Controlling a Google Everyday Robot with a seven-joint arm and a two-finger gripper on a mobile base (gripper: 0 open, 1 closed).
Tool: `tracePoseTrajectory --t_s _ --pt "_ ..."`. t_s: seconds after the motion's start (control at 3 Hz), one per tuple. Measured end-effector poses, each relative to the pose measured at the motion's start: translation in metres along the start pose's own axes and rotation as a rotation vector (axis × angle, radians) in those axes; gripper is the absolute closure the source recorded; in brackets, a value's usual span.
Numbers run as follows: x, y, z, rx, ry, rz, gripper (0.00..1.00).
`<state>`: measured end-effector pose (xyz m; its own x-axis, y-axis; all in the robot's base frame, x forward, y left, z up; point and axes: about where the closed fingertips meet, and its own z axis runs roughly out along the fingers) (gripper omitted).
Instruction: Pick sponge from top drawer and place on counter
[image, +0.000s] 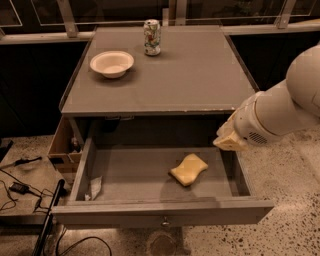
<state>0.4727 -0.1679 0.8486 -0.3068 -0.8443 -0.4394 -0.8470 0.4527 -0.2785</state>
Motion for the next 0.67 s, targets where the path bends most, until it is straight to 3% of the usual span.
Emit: tracePoseTrajectory --t_s 0.33,0.67 --pt "0.000 0.000 0.000 0.000 0.000 0.000 0.89" --pt "0.011 0.001 0.008 0.028 0.015 0.020 1.00"
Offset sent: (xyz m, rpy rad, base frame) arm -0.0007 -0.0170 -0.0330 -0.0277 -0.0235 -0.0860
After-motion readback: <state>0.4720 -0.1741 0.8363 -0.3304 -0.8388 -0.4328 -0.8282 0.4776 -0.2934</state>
